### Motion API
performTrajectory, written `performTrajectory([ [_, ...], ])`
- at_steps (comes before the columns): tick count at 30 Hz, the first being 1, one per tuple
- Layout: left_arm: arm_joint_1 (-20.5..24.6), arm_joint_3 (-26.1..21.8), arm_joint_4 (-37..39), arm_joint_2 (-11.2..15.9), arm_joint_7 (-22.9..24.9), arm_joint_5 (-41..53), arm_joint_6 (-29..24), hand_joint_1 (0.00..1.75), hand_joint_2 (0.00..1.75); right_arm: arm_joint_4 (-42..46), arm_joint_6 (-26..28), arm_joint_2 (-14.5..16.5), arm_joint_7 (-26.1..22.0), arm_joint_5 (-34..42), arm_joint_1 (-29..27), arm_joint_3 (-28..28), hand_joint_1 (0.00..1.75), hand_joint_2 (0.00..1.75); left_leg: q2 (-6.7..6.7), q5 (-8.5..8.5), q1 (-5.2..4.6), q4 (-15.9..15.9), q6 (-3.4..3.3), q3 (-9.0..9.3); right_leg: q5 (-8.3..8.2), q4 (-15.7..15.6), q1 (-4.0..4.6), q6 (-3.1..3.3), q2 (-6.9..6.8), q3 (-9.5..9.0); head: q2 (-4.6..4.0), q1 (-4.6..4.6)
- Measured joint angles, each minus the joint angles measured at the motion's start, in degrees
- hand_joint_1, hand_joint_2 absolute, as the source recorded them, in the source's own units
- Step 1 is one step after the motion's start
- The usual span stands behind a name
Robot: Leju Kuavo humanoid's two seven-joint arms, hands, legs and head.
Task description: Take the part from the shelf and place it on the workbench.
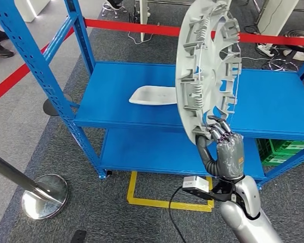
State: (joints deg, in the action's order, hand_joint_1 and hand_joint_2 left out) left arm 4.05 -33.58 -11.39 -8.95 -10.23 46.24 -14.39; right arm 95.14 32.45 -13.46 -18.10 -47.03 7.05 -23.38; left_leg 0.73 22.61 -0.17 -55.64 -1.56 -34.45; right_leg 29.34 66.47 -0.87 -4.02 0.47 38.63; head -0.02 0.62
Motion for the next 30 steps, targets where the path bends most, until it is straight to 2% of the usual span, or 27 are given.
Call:
performTrajectory([
  [1, 0.0, 0.0, 0.0, 0.0, 0.0, 0.0, 0.0, 0.00, 1.75, 0.0, 0.1, 0.1, -0.1, 0.0, -0.1, 0.0, 1.75, 1.75, -0.04, -0.08, 0.03, 0.0, 0.02, -0.09, 1.96, 3.9, -0.04, -0.13, -0.01, 1.29, 0.00, 0.03],
  [2, 0.0, 0.0, 0.0, -0.1, 0.0, 0.0, 0.1, 0.00, 1.75, 0.0, 0.1, 0.2, -0.2, 0.0, -0.3, 0.0, 1.75, 1.75, -0.07, -0.20, 0.06, 0.0, 0.10, -0.21, 3.02, 6.7, -0.09, -0.26, -0.02, 2.05, 0.00, 0.03],
  [3, -0.1, 0.0, 0.0, -0.1, 0.0, 0.1, 0.1, 0.00, 1.75, 0.0, 0.1, 0.2, -0.2, 0.1, -0.5, 0.0, 1.75, 1.75, -0.08, -0.33, 0.13, 0.0, 0.25, -0.36, 3.03, 7.4, -0.15, -0.40, -0.03, 1.88, 0.00, 0.05],
  [4, -0.1, 0.0, 0.0, -0.2, 0.0, 0.1, 0.2, 0.00, 1.75, 0.0, 0.1, 0.2, -0.2, 0.1, -0.6, 0.1, 1.75, 1.75, -0.07, -0.50, 0.27, -0.1, 0.46, -0.54, 2.01, 5.7, -0.26, -0.56, -0.04, 0.54, 0.00, 0.05],
  [6, -0.1, -0.1, 0.0, -0.2, 0.0, 0.1, 0.3, 0.00, 1.75, 0.1, 0.1, 0.3, -0.3, 0.1, -0.7, 0.2, 1.75, 1.75, 0.00, -0.82, 0.60, -0.4, 1.11, -1.01, -0.56, -2.1, -0.56, -1.10, -0.07, -4.30, 0.00, 0.10],
  [7, -0.1, -0.2, 0.0, -0.2, 0.0, 0.1, 0.4, 0.00, 1.75, 0.1, 0.1, 0.4, -0.4, 0.2, -0.8, 0.3, 1.75, 1.75, 0.06, -0.95, 0.66, -0.5, 1.52, -1.27, -1.54, -5.3, -0.61, -1.02, 0.16, -6.28, 0.00, 0.14],
  [8, -0.1, -0.2, 0.0, -0.2, 0.0, 0.2, 0.4, 0.00, 1.75, 0.2, 0.1, 0.5, -0.5, 0.2, -0.8, 0.3, 1.75, 1.75, 0.13, -1.12, 0.62, -0.8, 1.95, -1.49, -1.89, -7.2, -0.64, -0.74, 0.40, -7.40, 0.00, 0.16],
  [9, -0.1, -0.3, 0.0, -0.2, 0.0, 0.2, 0.4, 0.00, 1.75, 0.2, 0.1, 0.6, -0.6, 0.3, -0.8, 0.4, 1.75, 1.75, 0.22, -1.37, 0.54, -0.9, 2.36, -1.70, -1.84, -7.6, -0.53, -0.23, 0.67, -7.56, 0.00, 0.14],
  [11, -0.1, -0.4, 0.0, -0.2, 0.0, 0.2, 0.5, 0.00, 1.75, 0.3, 0.0, 0.7, -0.7, 0.5, -0.9, 0.4, 1.75, 1.75, 0.34, -1.88, 0.60, -1.1, 3.11, -2.09, -2.28, -7.1, -0.40, 1.14, 0.88, -6.77, 0.00, 0.10],
  [12, -0.2, -0.5, 0.0, -0.2, -0.1, 0.3, 0.6, 0.00, 1.75, 0.3, -0.1, 0.8, -0.7, 0.6, -0.8, 0.4, 1.75, 1.75, 0.29, -1.49, 0.70, -1.4, 3.43, -2.42, -2.59, -6.9, -0.35, 1.74, 0.83, -6.30, 0.00, 0.07],
  [13, -0.2, -0.6, 0.0, -0.2, -0.1, 0.3, 0.6, 0.00, 1.75, 0.3, -0.1, 0.9, -0.7, 0.6, -0.8, 0.4, 1.75, 1.75, 0.20, -0.26, 0.77, -2.3, 3.69, -2.96, -2.99, -6.9, -0.35, 2.30, 0.77, -5.82, 0.00, 0.07],
  [14, -0.2, -0.8, 0.0, -0.2, -0.2, 0.3, 0.7, 0.00, 1.75, 0.3, -0.1, 1.0, -0.7, 0.6, -0.7, 0.4, 1.75, 1.75, 0.10, 1.92, 0.80, -4.6, 3.86, -3.87, -3.49, -7.0, -0.33, 2.79, 0.69, -5.26, 0.00, 0.01],
  [16, -0.1, -1.0, 0.0, -0.2, -0.2, 0.4, 0.9, 0.00, 1.75, 0.3, -0.2, 1.1, -0.7, 0.7, -0.5, 0.4, 1.75, 1.75, 0.00, 7.25, 0.76, -11.9, 4.01, -6.33, -4.53, -7.0, -0.07, 3.31, 0.56, -3.95, 0.00, -0.05],
  [17, -0.1, -1.1, 0.0, -0.2, -0.3, 0.4, 0.9, 0.00, 1.75, 0.2, -0.2, 1.1, -0.7, 0.8, -0.4, 0.4, 1.75, 1.75, 0.00, 9.04, 0.73, -15.5, 3.96, -7.27, -5.06, -7.0, 0.12, 3.42, 0.50, -3.22, 0.00, -0.07],
  [18, 0.0, -1.1, 0.0, -0.2, -0.3, 0.4, 1.0, 0.00, 1.75, 0.2, -0.2, 1.1, -0.7, 0.9, -0.4, 0.5, 1.75, 1.75, 0.00, 9.62, 0.67, -17.5, 3.78, -7.43, -5.61, -7.0, 0.34, 3.50, 0.44, -2.47, 0.00, -0.06],
  [19, 0.0, -1.1, 0.0, -0.2, -0.3, 0.5, 1.0, 0.00, 1.75, 0.2, -0.2, 1.1, -0.7, 0.9, -0.4, 0.5, 1.75, 1.75, 0.00, 9.09, 0.56, -17.6, 3.47, -6.60, -6.19, -7.0, 0.57, 3.56, 0.41, -1.73, 0.00, -0.05],
  [21, 0.0, -1.2, 0.0, -0.2, -0.3, 0.5, 1.0, 0.00, 1.75, 0.2, -0.3, 1.2, -0.7, 1.1, -0.4, 0.5, 1.75, 1.75, 0.01, 6.61, 0.12, -12.7, 2.47, -2.17, -7.37, -7.0, 0.96, 3.59, 0.41, -0.31, 0.00, -0.04],
  [22, 0.1, -1.2, 0.0, -0.2, -0.3, 0.6, 1.0, 0.00, 1.75, 0.2, -0.3, 1.2, -0.7, 1.1, -0.4, 0.5, 1.75, 1.75, 0.00, 6.14, -0.23, -8.7, 1.87, 0.87, -7.92, -7.0, 1.13, 3.51, 0.42, 0.29, 0.00, -0.04],
  [23, 0.3, -1.2, 0.0, -0.2, -0.3, 0.6, 1.0, 0.00, 1.75, 0.2, -0.3, 1.2, -0.7, 1.1, -0.4, 0.6, 1.75, 1.75, -0.03, 6.05, -0.52, -5.2, 1.55, 3.31, -8.48, -7.0, 1.20, 3.36, 0.37, 0.73, 0.00, 0.01],
  [24, 0.4, -1.2, -0.1, -0.2, -0.3, 0.6, 1.0, 0.00, 1.75, 0.2, -0.2, 1.2, -0.7, 1.1, -0.4, 0.6, 1.75, 1.75, -0.03, 6.25, -0.81, -2.7, 1.39, 4.82, -9.02, -7.1, 1.17, 3.13, 0.28, 1.00, 0.00, 0.02],
  [25, 0.5, -1.2, -0.1, -0.2, -0.4, 0.6, 1.0, 0.00, 1.75, 0.2, -0.2, 1.2, -0.7, 1.2, -0.4, 0.7, 1.75, 1.75, -0.04, 6.39, -1.08, -1.2, 1.26, 5.51, -9.60, -7.3, 1.05, 2.81, 0.17, 1.15, 0.00, -0.03],
  [27, 0.4, -1.3, -0.1, -0.1, -0.4, 0.7, 1.0, 0.00, 1.75, 0.2, -0.2, 1.2, -0.7, 1.3, -0.5, 0.9, 1.75, 1.75, -0.07, 5.26, -1.27, -0.5, 0.91, 4.98, -10.40, -7.7, 0.71, 2.14, 0.04, 1.39, 0.00, -0.19],
  [28, 0.3, -1.3, -0.1, -0.1, -0.4, 0.7, 1.0, 0.00, 1.75, 0.2, -0.2, 1.3, -0.7, 1.4, -0.6, 1.0, 1.75, 1.75, -0.14, 4.62, -1.24, -0.3, 0.56, 4.63, -9.85, -7.5, 0.61, 1.85, 0.01, 1.76, 0.00, -0.22],
  [29, 0.2, -1.3, -0.1, -0.1, -0.4, 0.7, 1.1, 0.00, 1.75, 0.2, -0.2, 1.3, -0.7, 1.4, -0.8, 1.1, 1.75, 1.75, -0.23, 3.93, -1.12, -0.2, 0.24, 4.15, -8.03, -6.1, 0.57, 1.61, 0.00, 2.42, 0.00, -0.16],
  [30, 0.2, -1.4, -0.1, -0.1, -0.4, 0.7, 1.1, 0.00, 1.75, 0.1, -0.2, 1.3, -0.7, 1.5, -0.8, 1.2, 1.75, 1.75, -0.30, 3.31, -1.02, -0.1, 0.01, 3.55, -5.25, -3.4, 0.51, 1.41, -0.01, 3.31, 0.00, -0.12],
])
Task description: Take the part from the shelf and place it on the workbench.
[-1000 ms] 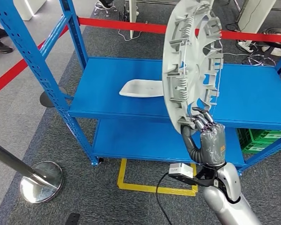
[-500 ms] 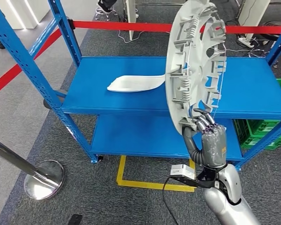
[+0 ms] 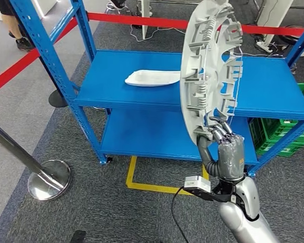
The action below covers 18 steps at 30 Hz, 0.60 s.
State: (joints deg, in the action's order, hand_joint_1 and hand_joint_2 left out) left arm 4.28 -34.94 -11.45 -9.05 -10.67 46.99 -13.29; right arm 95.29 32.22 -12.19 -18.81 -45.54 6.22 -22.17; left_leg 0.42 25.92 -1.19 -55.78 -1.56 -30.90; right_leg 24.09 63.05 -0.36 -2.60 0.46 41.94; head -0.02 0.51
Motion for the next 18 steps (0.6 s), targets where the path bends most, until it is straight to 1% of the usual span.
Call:
performTrajectory([
  [1, 0.0, 0.0, 0.0, 0.0, 0.0, 0.0, 0.0, 0.00, 1.75, 0.0, 0.0, 0.0, 0.0, 0.0, 0.0, 0.1, 1.75, 1.75, -0.03, -0.59, 0.03, 0.0, -0.17, -0.68, 2.95, 3.7, -0.03, -0.22, -0.02, 0.99, 0.00, 0.08],
  [2, 0.0, 0.0, 0.0, -0.1, 0.0, 0.0, 0.1, 0.00, 1.75, 0.0, 0.0, 0.0, 0.0, 0.0, -0.1, 0.1, 1.75, 1.75, -0.06, -1.26, 0.04, 0.0, -0.24, -1.43, 5.37, 7.7, -0.07, -0.44, -0.02, 1.78, 0.00, 0.11],
  [3, 0.0, 0.0, 0.0, -0.1, 0.0, 0.0, 0.1, 0.00, 1.75, 0.0, 0.0, 0.0, -0.1, 0.0, -0.1, 0.2, 1.75, 1.75, -0.07, -1.89, 0.05, 0.0, -0.21, -2.21, 6.38, 10.8, -0.10, -0.62, -0.02, 2.03, 0.00, 0.12],
  [4, 0.0, 0.0, 0.0, -0.1, 0.0, 0.0, 0.2, 0.00, 1.75, 0.0, 0.0, 0.0, -0.1, 0.0, -0.1, 0.2, 1.75, 1.75, -0.09, -2.55, 0.08, -0.1, -0.11, -3.04, 6.05, 12.1, -0.14, -0.76, -0.03, 1.41, 0.00, 0.14],
  [5, 0.0, 0.0, 0.0, -0.1, 0.0, 0.0, 0.2, 0.00, 1.75, 0.0, 0.0, 0.0, -0.1, 0.0, -0.1, 0.3, 1.75, 1.75, -0.11, -3.20, 0.14, -0.1, 0.04, -3.90, 4.85, 11.4, -0.19, -0.89, -0.04, -0.20, 0.00, 0.14],
  [6, 0.0, 0.0, 0.0, -0.1, -0.1, 0.0, 0.3, 0.00, 1.75, 0.0, 0.0, 0.0, -0.1, 0.1, -0.1, 0.4, 1.75, 1.75, -0.11, -3.83, 0.23, -0.2, 0.25, -4.73, 3.53, 8.7, -0.26, -1.04, -0.08, -2.91, 0.00, 0.14],
  [7, 0.0, 0.0, 0.0, -0.1, -0.1, 0.0, 0.3, 0.00, 1.75, 0.0, 0.0, 0.0, -0.1, 0.1, 0.0, 0.5, 1.75, 1.75, -0.09, -4.40, 0.28, -0.4, 0.54, -5.49, 3.28, 4.7, -0.31, -1.23, -0.10, -6.21, 0.00, 0.17],
  [8, -0.1, 0.0, 0.0, -0.1, -0.1, 0.0, 0.4, 0.00, 1.75, 0.0, 0.0, 0.1, -0.1, 0.1, 0.2, 0.5, 1.75, 1.75, -0.06, -4.85, 0.28, -0.6, 0.83, -6.07, 3.68, 0.7, -0.27, -1.12, -0.04, -9.28, 0.00, 0.20],
  [9, -0.1, 0.0, 0.0, -0.1, -0.1, 0.0, 0.4, 0.00, 1.75, 0.0, 0.0, 0.1, -0.1, 0.1, 0.3, 0.5, 1.75, 1.75, -0.03, -5.29, 0.24, -0.8, 1.13, -6.40, 4.43, -2.4, -0.22, -0.88, 0.00, -11.34, -0.01, 0.24],
  [10, -0.1, 0.0, 0.0, 0.0, -0.1, 0.0, 0.4, 0.00, 1.75, 0.0, 0.0, 0.1, -0.1, 0.1, 0.3, 0.5, 1.75, 1.75, 0.00, -5.70, 0.20, -0.9, 1.41, -6.57, 5.19, -4.0, -0.09, -0.47, 0.10, -12.27, -0.01, 0.30],
  [11, -0.1, 0.0, 0.0, 0.0, -0.1, 0.0, 0.4, 0.00, 1.75, 0.0, 0.0, 0.2, -0.1, 0.1, 0.3, 0.6, 1.75, 1.75, 0.01, -6.15, 0.21, -1.0, 1.69, -6.65, 5.08, -4.3, 0.04, 0.18, 0.16, -12.22, -0.01, 0.33],
  [12, -0.2, 0.0, 0.0, 0.0, -0.2, 0.0, 0.4, 0.00, 1.75, 0.0, 0.0, 0.2, -0.1, 0.1, 0.4, 0.6, 1.75, 1.75, 0.03, -6.48, 0.27, -1.0, 1.99, -6.79, 4.68, -4.2, 0.02, 0.71, 0.09, -11.69, -0.01, 0.39],
  [13, -0.2, 0.0, 0.0, 0.0, -0.2, 0.1, 0.4, 0.00, 1.75, 0.0, 0.0, 0.2, -0.2, 0.1, 0.5, 0.6, 1.75, 1.75, 0.03, -5.92, 0.34, -1.3, 2.35, -7.15, 4.14, -4.2, 0.00, 1.27, 0.07, -11.23, 0.00, 0.34],
  [14, -0.3, 0.0, 0.0, 0.0, -0.2, 0.1, 0.5, 0.00, 1.75, 0.0, 0.0, 0.2, -0.2, 0.2, 0.6, 0.6, 1.75, 1.75, 0.03, -4.33, 0.41, -2.5, 2.71, -7.75, 3.45, -4.2, -0.07, 1.78, 0.03, -10.62, 0.00, 0.20],
  [15, -0.3, 0.0, 0.0, 0.0, -0.2, 0.2, 0.5, 0.00, 1.75, 0.0, 0.0, 0.2, -0.2, 0.2, 0.7, 0.6, 1.75, 1.75, 0.03, -1.68, 0.52, -5.0, 3.05, -8.67, 2.69, -4.2, -0.15, 2.14, 0.00, -9.89, 0.00, 0.02],
  [16, -0.3, 0.0, 0.0, 0.0, -0.2, 0.2, 0.5, 0.00, 1.75, 0.0, 0.0, 0.3, -0.2, 0.2, 0.7, 0.6, 1.75, 1.75, 0.02, 1.48, 0.61, -8.5, 3.35, -9.74, 1.96, -4.2, -0.12, 2.34, 0.02, -9.07, 0.00, -0.15],
  [17, -0.3, 0.0, 0.0, 0.0, -0.2, 0.3, 0.6, 0.00, 1.75, 0.0, 0.0, 0.3, -0.2, 0.2, 0.7, 0.7, 1.75, 1.75, 0.02, 4.13, 0.70, -12.5, 3.55, -10.76, 1.24, -4.2, -0.09, 2.41, 0.01, -8.17, 0.00, -0.22],
  [18, -0.2, 0.0, 0.0, 0.0, -0.2, 0.4, 0.6, 0.00, 1.75, 0.0, 0.0, 0.3, -0.2, 0.3, 0.7, 0.7, 1.75, 1.75, 0.02, 5.65, 0.78, -15.9, 3.67, -11.39, 0.55, -4.2, -0.05, 2.39, -0.01, -7.26, 0.00, -0.24],
])
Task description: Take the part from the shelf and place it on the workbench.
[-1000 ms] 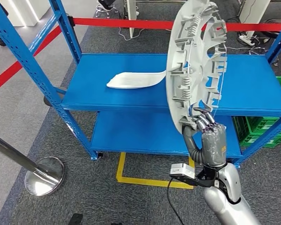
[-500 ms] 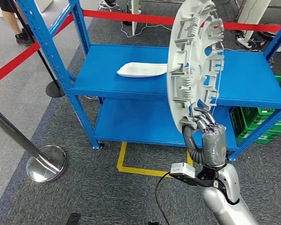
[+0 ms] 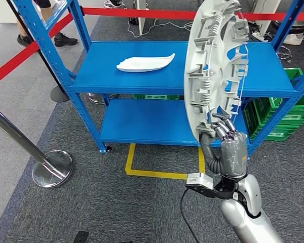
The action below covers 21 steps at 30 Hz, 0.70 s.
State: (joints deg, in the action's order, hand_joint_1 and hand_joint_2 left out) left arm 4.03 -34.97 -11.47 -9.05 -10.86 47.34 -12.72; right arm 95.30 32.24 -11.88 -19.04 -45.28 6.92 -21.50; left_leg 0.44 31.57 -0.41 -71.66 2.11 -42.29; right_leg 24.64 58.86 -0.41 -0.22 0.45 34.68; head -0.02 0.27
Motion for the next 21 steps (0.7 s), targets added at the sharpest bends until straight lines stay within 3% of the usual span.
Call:
performTrajectory([
  [1, 0.0, 0.0, 0.0, 0.0, 0.0, 0.0, 0.0, 0.00, 1.75, 0.0, 0.0, 0.0, 0.0, 0.1, 0.0, 0.0, 1.75, 1.75, 0.00, 0.16, 0.05, -1.9, 0.02, 0.10, -0.67, 0.0, 0.04, -0.06, -0.02, 0.88, 0.00, 0.01],
  [2, 0.0, 0.0, 0.0, 0.0, 0.0, 0.1, 0.1, 0.00, 1.75, 0.0, 0.0, 0.0, 0.0, 0.1, 0.0, 0.0, 1.75, 1.75, 0.00, -0.73, 0.08, -2.0, -0.04, 1.08, -1.34, 0.0, 0.08, -0.15, -0.04, 1.75, 0.00, 0.00],
  [3, 0.0, 0.0, 0.0, 0.0, 0.0, 0.1, 0.1, 0.00, 1.75, 0.0, 0.0, 0.0, 0.0, 0.2, 0.0, 0.0, 1.75, 1.75, 0.00, -2.10, 0.10, -0.2, -0.19, 3.06, -2.03, 0.0, 0.11, -0.25, -0.04, 2.59, 0.00, 0.00],
  [4, 0.1, 0.0, 0.0, -0.1, 0.0, 0.1, 0.1, 0.00, 1.75, 0.0, 0.0, 0.0, -0.1, 0.3, 0.0, 0.1, 1.75, 1.75, 0.01, -3.03, 0.11, 3.1, -0.40, 5.95, -2.69, 0.0, 0.11, -0.38, -0.03, 3.29, 0.00, -0.01],
  [6, 0.4, 0.0, 0.0, -0.1, -0.1, 0.2, 0.2, 0.00, 1.75, 0.1, 0.0, 0.1, -0.1, 0.5, 0.1, 0.3, 1.75, 1.75, 0.05, -2.96, -0.07, 11.1, -0.92, 12.12, -3.95, 0.1, 0.20, -0.87, -0.02, 4.42, 0.00, 0.07],
  [7, 0.6, 0.0, 0.0, -0.1, -0.1, 0.2, 0.2, 0.00, 1.75, 0.1, 0.0, 0.1, -0.1, 0.5, 0.1, 0.4, 1.75, 1.75, 0.10, -2.51, -0.26, 13.8, -1.20, 13.88, -4.63, 0.1, 0.14, -1.18, -0.06, 4.76, 0.00, 0.09],
  [8, 0.6, 0.0, 0.0, 0.0, -0.1, 0.2, 0.2, 0.00, 1.75, 0.1, 0.0, 0.1, -0.1, 0.6, 0.0, 0.5, 1.75, 1.75, 0.14, -2.41, -0.53, 15.3, -1.51, 14.52, -5.34, -0.1, 0.03, -1.54, -0.11, 5.00, 0.00, 0.12],
  [10, 0.5, 0.0, 0.0, 0.0, -0.2, 0.2, 0.2, 0.00, 1.75, 0.1, 0.0, 0.2, -0.1, 0.7, -0.3, 0.7, 1.75, 1.75, 0.03, -3.47, -0.76, 15.7, -2.30, 13.72, -5.97, -0.5, -0.37, -2.20, -0.14, 5.45, 0.00, 0.06],
  [11, 0.3, 0.0, 0.0, 0.1, -0.2, 0.2, 0.2, 0.00, 1.75, 0.1, 0.0, 0.2, -0.1, 0.7, -0.5, 0.7, 1.75, 1.75, -0.09, -4.16, -0.76, 15.8, -2.76, 13.24, -4.73, 0.3, -0.46, -2.44, -0.14, 5.92, 0.00, 0.10],
  [12, 0.2, 0.0, 0.0, 0.1, -0.1, 0.2, 0.2, 0.00, 1.75, 0.1, 0.0, 0.2, -0.1, 0.7, -0.6, 0.8, 1.75, 1.75, -0.20, -4.90, -0.68, 16.0, -3.14, 12.62, -2.41, 2.3, -0.49, -2.63, -0.13, 6.61, 0.00, 0.15],
  [14, 0.2, -0.1, 0.0, 0.2, -0.1, 0.2, 0.2, 0.00, 1.75, 0.1, 0.0, 0.2, -0.2, 0.7, -0.8, 0.8, 1.75, 1.75, -0.29, -6.31, -0.67, 15.9, -3.59, 11.07, 3.65, 9.5, -0.45, -2.89, -0.14, 8.30, 0.00, 0.31],
  [15, 0.2, -0.1, 0.0, 0.2, -0.2, 0.2, 0.2, 0.00, 1.75, 0.1, 0.0, 0.2, -0.2, 0.8, -0.8, 0.8, 1.75, 1.75, -0.29, -7.05, -0.69, 15.9, -3.62, 10.17, 5.47, 13.3, -0.42, -3.00, -0.13, 8.80, 0.00, 0.32],
  [16, 0.2, -0.1, 0.0, 0.2, -0.2, 0.2, 0.2, 0.00, 1.75, 0.1, 0.0, 0.2, -0.2, 0.8, -0.8, 0.9, 1.75, 1.75, -0.31, -7.81, -0.70, 15.9, -3.60, 9.22, 5.95, 15.8, -0.39, -3.05, -0.13, 8.67, 0.00, 0.33],
  [17, 0.2, -0.1, 0.0, 0.1, -0.2, 0.2, 0.2, 0.00, 1.75, 0.1, 0.0, 0.2, -0.2, 0.8, -0.8, 0.9, 1.75, 1.75, -0.32, -8.55, -0.70, 15.8, -3.52, 8.26, 5.25, 16.5, -0.38, -3.06, -0.14, 7.68, 0.00, 0.33],
  [18, 0.2, -0.1, 0.0, 0.1, -0.2, 0.2, 0.2, 0.00, 1.75, 0.1, 0.1, 0.2, -0.2, 0.8, -0.9, 0.9, 1.75, 1.75, -0.34, -9.27, -0.68, 15.8, -3.40, 7.33, 3.86, 15.1, -0.38, -3.04, -0.15, 5.68, 0.00, 0.33],
  [19, 0.2, -0.1, 0.0, 0.1, -0.1, 0.2, 0.2, 0.00, 1.75, 0.1, 0.1, 0.2, -0.2, 0.8, -0.9, 0.9, 1.75, 1.75, -0.34, -9.95, -0.66, 15.7, -3.22, 6.52, 2.81, 11.9, -0.38, -3.04, -0.17, 2.68, 0.00, 0.34],
  [21, 0.2, -0.1, 0.0, 0.1, -0.1, 0.3, 0.3, 0.00, 1.75, 0.2, 0.1, 0.3, -0.2, 0.9, -0.9, 1.0, 1.75, 1.75, -0.28, -11.09, -0.75, 15.4, -2.72, 5.32, 3.44, 3.7, -0.26, -2.90, -0.15, -3.73, 0.01, 0.35],
])
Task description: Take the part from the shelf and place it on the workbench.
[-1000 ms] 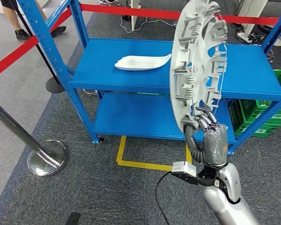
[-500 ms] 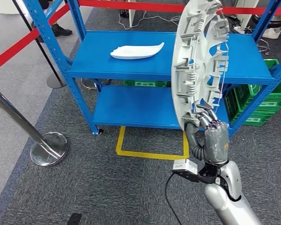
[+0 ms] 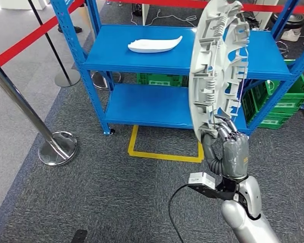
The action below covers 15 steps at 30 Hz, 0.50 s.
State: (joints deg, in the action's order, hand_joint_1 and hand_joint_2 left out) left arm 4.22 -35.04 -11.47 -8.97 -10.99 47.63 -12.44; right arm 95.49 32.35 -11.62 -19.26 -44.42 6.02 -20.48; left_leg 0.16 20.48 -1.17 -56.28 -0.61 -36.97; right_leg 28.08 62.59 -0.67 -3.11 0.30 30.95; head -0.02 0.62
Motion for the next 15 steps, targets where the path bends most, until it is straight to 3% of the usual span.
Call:
performTrajectory([
  [1, 0.0, 0.0, 0.0, 0.0, 0.0, 0.1, 0.0, 0.00, 1.75, 0.1, 0.0, 0.0, 0.0, 0.0, -0.1, 0.0, 1.75, 1.75, 0.03, -0.50, -0.04, -0.1, 0.28, -0.25, 0.80, -2.8, 0.09, 0.17, 0.07, -1.85, -0.01, 0.11],
  [2, -0.1, 0.0, 0.0, 0.0, 0.0, 0.1, 0.0, 0.00, 1.75, 0.1, 0.1, 0.1, 0.0, 0.0, -0.2, 0.1, 1.75, 1.75, 0.05, -1.00, -0.04, -0.1, 0.55, -0.41, 1.32, -4.2, 0.23, 0.46, 0.16, -2.50, -0.01, 0.19],
  [4, -0.2, 0.0, 0.0, 0.0, 0.0, 0.1, 0.0, 0.00, 1.75, 0.3, 0.1, 0.1, -0.1, 0.0, -0.3, 0.2, 1.75, 1.75, 0.07, -1.60, 0.15, -0.1, 1.17, -0.64, 0.55, -4.3, 0.31, 1.35, 0.18, -1.60, -0.02, 0.37],
  [5, -0.2, 0.0, 0.0, 0.0, 0.0, 0.1, 0.0, 0.00, 1.75, 0.3, 0.2, 0.1, -0.1, 0.1, -0.3, 0.3, 1.75, 1.75, 0.09, -0.70, 0.25, -0.6, 1.53, -1.03, -0.06, -4.3, 0.28, 1.87, 0.13, -1.15, -0.01, 0.26],
  [6, -0.3, 0.0, 0.0, 0.0, 0.0, 0.1, 0.0, 0.00, 1.75, 0.3, 0.2, 0.2, -0.2, 0.1, -0.3, 0.3, 1.75, 1.75, 0.09, 1.37, 0.35, -2.1, 1.91, -1.70, -0.78, -4.4, 0.21, 2.31, 0.10, -0.54, -0.01, 0.14],
  [8, -0.3, 0.0, 0.0, 0.0, -0.2, 0.1, -0.1, 0.00, 1.75, 0.5, 0.2, 0.3, -0.3, 0.1, -0.4, 0.3, 1.75, 1.75, 0.08, 7.45, 0.58, -8.6, 2.58, -3.78, -2.21, -4.4, 0.15, 2.76, 0.17, 1.06, -0.01, -0.14],
  [9, -0.2, 0.0, 0.0, 0.0, -0.5, 0.1, -0.1, 0.00, 1.75, 0.6, 0.3, 0.4, -0.4, 0.1, -0.6, 0.4, 1.75, 1.75, 0.08, 9.58, 0.70, -12.5, 2.82, -4.76, -2.86, -4.4, 0.15, 2.78, 0.20, 2.00, -0.01, -0.18],
  [10, -0.2, 0.0, 0.0, 0.0, -0.8, 0.1, -0.2, 0.00, 1.75, 0.7, 0.3, 0.4, -0.4, 0.1, -0.8, 0.4, 1.75, 1.75, 0.08, 10.23, 0.80, -15.6, 3.00, -5.29, -3.44, -4.4, 0.16, 2.72, 0.19, 2.89, -0.01, -0.19],
  [11, -0.2, -0.1, 0.0, 0.0, -1.2, 0.2, -0.3, 0.00, 1.75, 0.8, 0.4, 0.4, -0.5, 0.2, -1.0, 0.4, 1.75, 1.75, 0.08, 9.54, 0.89, -17.1, 3.09, -5.08, -4.03, -4.3, 0.16, 2.61, 0.17, 3.71, -0.01, -0.18],
  [12, -0.2, -0.1, 0.0, 0.0, -1.4, 0.3, -0.3, 0.00, 1.75, 0.8, 0.4, 0.4, -0.6, 0.3, -1.3, 0.5, 1.75, 1.75, 0.08, 8.07, 0.98, -16.7, 3.10, -3.97, -4.58, -4.3, 0.15, 2.47, 0.13, 4.43, -0.01, -0.18],
  [13, -0.2, -0.1, 0.0, 0.0, -1.5, 0.4, -0.4, 0.00, 1.75, 0.9, 0.5, 0.4, -0.7, 0.4, -1.6, 0.5, 1.75, 1.75, 0.08, 6.62, 1.08, -14.5, 3.03, -1.82, -5.12, -4.3, 0.14, 2.29, 0.12, 5.05, -0.01, -0.18],
  [15, -0.1, -0.1, 0.0, 0.0, -1.7, 0.7, -0.6, 0.00, 1.75, 1.2, 0.6, 0.4, -1.0, 0.8, -2.0, 0.7, 1.75, 1.75, 0.10, 6.01, 1.11, -6.9, 2.66, 4.12, -6.00, -4.2, 0.19, 1.85, 0.12, 5.99, -0.01, -0.17],
])
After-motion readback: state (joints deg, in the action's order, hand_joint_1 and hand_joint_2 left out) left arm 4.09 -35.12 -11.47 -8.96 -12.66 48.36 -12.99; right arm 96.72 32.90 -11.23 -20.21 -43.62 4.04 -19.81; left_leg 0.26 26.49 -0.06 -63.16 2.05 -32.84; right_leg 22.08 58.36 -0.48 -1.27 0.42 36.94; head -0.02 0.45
